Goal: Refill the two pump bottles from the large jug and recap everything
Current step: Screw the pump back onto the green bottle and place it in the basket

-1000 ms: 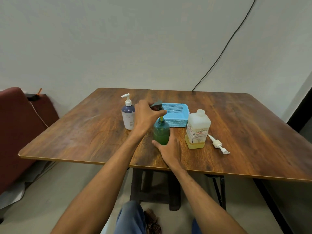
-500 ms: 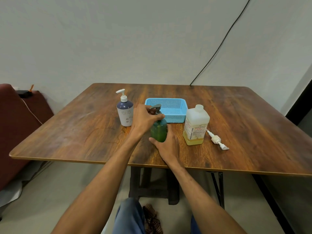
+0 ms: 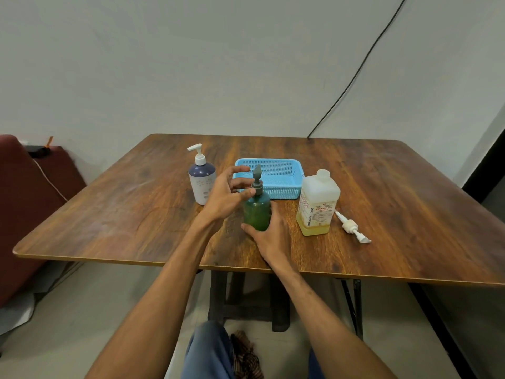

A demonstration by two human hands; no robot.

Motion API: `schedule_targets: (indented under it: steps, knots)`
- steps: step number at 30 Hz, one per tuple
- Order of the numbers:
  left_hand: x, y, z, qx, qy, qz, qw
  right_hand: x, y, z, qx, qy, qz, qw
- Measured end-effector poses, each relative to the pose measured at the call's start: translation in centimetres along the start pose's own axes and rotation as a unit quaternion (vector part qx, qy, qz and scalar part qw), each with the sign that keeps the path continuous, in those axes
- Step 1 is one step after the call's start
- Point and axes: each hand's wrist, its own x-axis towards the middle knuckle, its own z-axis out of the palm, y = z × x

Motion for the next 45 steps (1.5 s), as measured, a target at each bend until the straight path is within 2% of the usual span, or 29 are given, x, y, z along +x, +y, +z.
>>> schedule_targets:
  steps: [2,4,7,10,12,14,16,18,20,23,25,27,31,33,34,37,39,42,45]
  knots:
    - [-0.2,-0.5,0.3,-0.022,0.004,-0.001,1.0,0.1,0.0,0.1,-0.002,0.002,0.0,1.0]
    - [-0.5,-1.0,1.1,-0.009,0.059,0.015,0.998,0.1,0.0,0.0,-0.003,0.002,0.001,1.0]
    - [-0.6,-1.8,2.4,0.06,0.139,0.062,0.986,0.0,0.0,-0.1,0.0,-0.003,-0.001,1.0]
    - [-0.4,-2.1,2.7,0.119,0.153,0.103,0.976,0.0,0.1,-0.1,0.004,-0.002,-0.002,1.0]
    - [-0.4,-2.0,2.2,0.167,0.133,0.114,0.97,0.0,0.1,-0.1,0.002,-0.002,-0.002,1.0]
    - [-0.5,-1.8,1.7,0.171,0.071,0.098,0.978,0.0,0.1,-0.2,0.001,-0.002,-0.004,1.0]
    - [-0.7,-1.5,1.2,0.101,0.01,0.067,0.992,-0.1,0.0,-0.3,-0.002,-0.005,-0.006,1.0]
    - [-0.9,-1.5,1.2,0.028,-0.008,0.048,0.998,-0.1,-0.1,-0.3,-0.001,-0.009,-0.004,1.0]
    - [-1.0,-1.6,1.8,0.024,0.046,0.069,0.996,0.0,-0.1,-0.2,-0.002,-0.009,0.0,1.0]
    - [-0.9,-1.8,3.1,0.082,0.159,0.11,0.978,0.0,0.1,-0.1,-0.005,-0.008,0.005,1.0]
    - [-0.7,-2.0,3.6,0.105,0.188,0.128,0.968,0.0,0.3,0.0,-0.005,-0.008,0.007,1.0]
    - [-0.5,-1.8,3.3,0.108,0.169,0.122,0.972,-0.1,0.2,0.1,-0.005,-0.005,0.007,1.0]
    - [-0.4,-1.4,1.3,0.032,0.0,0.065,0.997,-0.1,0.2,0.0,-0.01,-0.004,0.0,1.0]
    - [-0.7,-1.2,0.9,-0.001,-0.04,0.045,0.998,-0.1,0.3,0.0,-0.016,-0.006,-0.003,1.0]
    - [-0.9,-1.3,1.0,-0.011,-0.029,0.046,0.998,-0.1,0.2,-0.1,-0.016,-0.007,-0.004,1.0]
    - [-1.3,-1.7,2.4,0.018,0.097,0.08,0.992,-0.1,0.0,-0.2,-0.011,-0.007,0.0,1.0]
    - [-1.2,-2.6,3.2,0.042,0.154,0.093,0.983,-0.1,0.0,-0.1,-0.007,-0.003,0.002,1.0]
    - [-0.8,-3.2,3.1,0.058,0.138,0.093,0.984,-0.2,0.0,-0.1,-0.004,-0.003,0.0,1.0]
    - [-0.9,-3.2,2.2,0.025,0.042,0.079,0.996,-0.1,0.2,-0.1,-0.002,0.0,-0.004,1.0]
